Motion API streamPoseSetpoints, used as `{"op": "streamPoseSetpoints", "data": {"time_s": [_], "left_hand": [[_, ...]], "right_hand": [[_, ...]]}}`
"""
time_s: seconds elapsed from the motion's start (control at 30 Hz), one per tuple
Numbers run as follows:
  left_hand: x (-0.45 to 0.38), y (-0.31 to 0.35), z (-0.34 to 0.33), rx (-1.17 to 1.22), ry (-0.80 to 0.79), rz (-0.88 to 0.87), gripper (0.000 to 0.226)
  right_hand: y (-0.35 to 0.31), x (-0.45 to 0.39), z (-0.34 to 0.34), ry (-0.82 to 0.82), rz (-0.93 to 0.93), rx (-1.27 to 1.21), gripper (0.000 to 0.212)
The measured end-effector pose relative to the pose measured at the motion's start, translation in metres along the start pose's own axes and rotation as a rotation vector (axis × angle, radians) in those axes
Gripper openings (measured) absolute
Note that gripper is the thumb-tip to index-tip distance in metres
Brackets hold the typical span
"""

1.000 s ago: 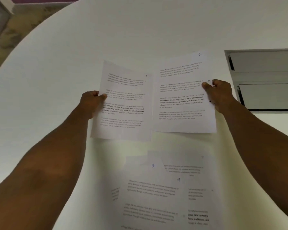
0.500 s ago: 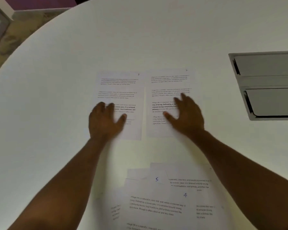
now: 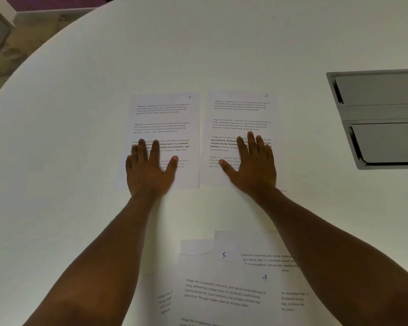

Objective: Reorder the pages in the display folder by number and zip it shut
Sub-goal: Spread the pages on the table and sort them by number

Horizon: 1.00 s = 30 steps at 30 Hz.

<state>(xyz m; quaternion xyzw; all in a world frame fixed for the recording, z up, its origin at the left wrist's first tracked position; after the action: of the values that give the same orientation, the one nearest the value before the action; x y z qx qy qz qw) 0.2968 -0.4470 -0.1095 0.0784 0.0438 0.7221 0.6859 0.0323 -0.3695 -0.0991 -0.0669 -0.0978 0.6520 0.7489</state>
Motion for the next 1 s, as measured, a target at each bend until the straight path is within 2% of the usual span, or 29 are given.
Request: {"op": "streamPoseSetpoints", "data": {"time_s": [0.1, 0.17, 0.23, 0.3, 0.37, 0.5, 0.7, 0.87, 1.0], "left_hand": [[-0.006, 0.002, 0.001, 0.011, -0.005, -0.003, 0.083], [-0.005, 0.004, 0.007, 0.011, 0.033, -0.013, 0.082], [0.008, 0.003, 0.018, 0.061, 0.092, 0.010, 0.081], [0.034, -0.003, 0.028, 0.136, 0.122, 0.038, 0.080], [0.073, -0.011, 0.034, 0.205, 0.110, 0.041, 0.075], [0.176, -0.039, 0.039, 0.258, 0.097, 0.025, 0.061], [0.299, -0.080, 0.051, 0.268, 0.037, 0.206, 0.054], [0.367, -0.101, 0.046, 0.193, -0.216, 0.597, 0.097], [0.386, -0.099, 0.049, 0.264, -0.293, 0.725, 0.103]], "right_hand": [[-0.001, -0.002, 0.001, -0.010, 0.022, -0.009, 0.088], [-0.001, 0.000, 0.011, 0.042, 0.019, -0.034, 0.086], [0.003, 0.018, 0.031, 0.229, -0.038, -0.119, 0.078], [0.011, 0.056, 0.051, 0.481, -0.090, -0.211, 0.060], [0.019, 0.103, 0.057, 0.544, -0.131, -0.267, 0.045], [0.016, 0.197, 0.044, 0.386, -0.146, -0.344, 0.034], [-0.005, 0.307, 0.022, 0.168, -0.250, -0.459, 0.036], [-0.022, 0.362, 0.012, 0.096, -0.516, -0.628, 0.045], [-0.035, 0.382, 0.008, -0.021, -0.541, -0.562, 0.067]]}}
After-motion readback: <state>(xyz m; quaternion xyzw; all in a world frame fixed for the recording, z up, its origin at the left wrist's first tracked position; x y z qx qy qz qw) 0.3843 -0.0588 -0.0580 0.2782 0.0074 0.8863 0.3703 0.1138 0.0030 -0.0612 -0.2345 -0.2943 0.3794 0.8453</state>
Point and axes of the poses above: each hand's wrist, its own x-axis away from the middle knuckle, its own z-axis out of the back of the hand, y = z × x, the point moved 6 cm from there along -x, towards the middle knuckle, and after that the axes turned 9 degrees about z, right-handed, at the moved point
